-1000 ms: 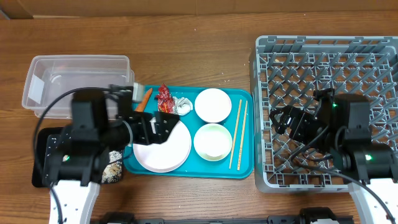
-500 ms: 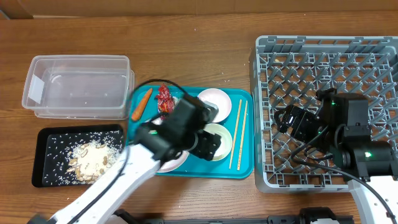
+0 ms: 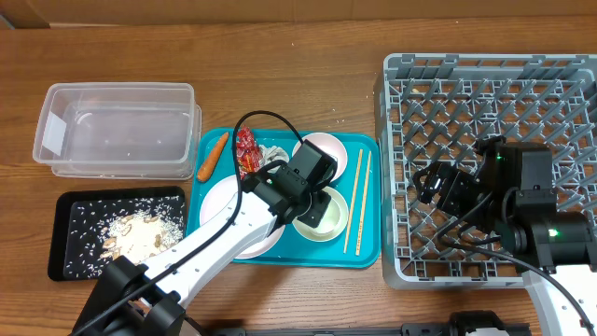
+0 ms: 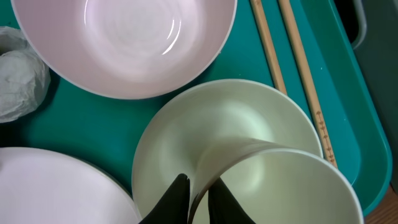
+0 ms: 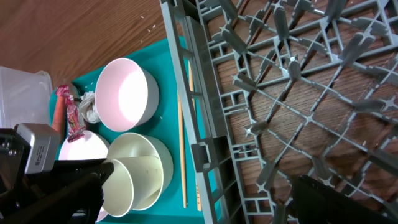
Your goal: Sort waste into correct bins and load items into the dishwasher
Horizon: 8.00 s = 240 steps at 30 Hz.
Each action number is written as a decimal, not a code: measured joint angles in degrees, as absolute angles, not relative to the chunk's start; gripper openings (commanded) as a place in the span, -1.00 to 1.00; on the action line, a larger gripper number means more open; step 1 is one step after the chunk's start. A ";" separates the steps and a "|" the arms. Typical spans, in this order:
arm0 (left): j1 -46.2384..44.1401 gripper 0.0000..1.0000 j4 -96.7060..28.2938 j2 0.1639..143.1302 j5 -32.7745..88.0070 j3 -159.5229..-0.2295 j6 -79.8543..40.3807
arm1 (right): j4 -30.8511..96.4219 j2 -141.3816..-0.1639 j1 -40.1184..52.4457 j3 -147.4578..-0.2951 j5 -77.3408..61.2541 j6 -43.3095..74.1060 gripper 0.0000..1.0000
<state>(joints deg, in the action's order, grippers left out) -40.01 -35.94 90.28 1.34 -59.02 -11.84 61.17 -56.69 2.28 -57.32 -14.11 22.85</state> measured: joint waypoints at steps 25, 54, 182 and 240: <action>-23.16 -0.92 -51.07 88.62 24.88 -81.58 -9.80 | 60.60 -56.66 2.28 -57.32 -20.91 19.40 0.89; -14.94 -0.92 -42.24 88.62 84.66 -81.58 -2.61 | 26.44 -56.64 9.15 -57.76 -70.72 13.91 0.28; -0.23 1.00 -78.50 83.05 1.45 -90.70 -25.17 | 59.83 -104.31 34.24 -70.39 -3.16 20.60 -0.25; -0.23 1.00 -78.50 83.05 1.43 -90.70 -25.19 | 50.98 -90.78 1.02 -78.41 71.24 26.65 -0.92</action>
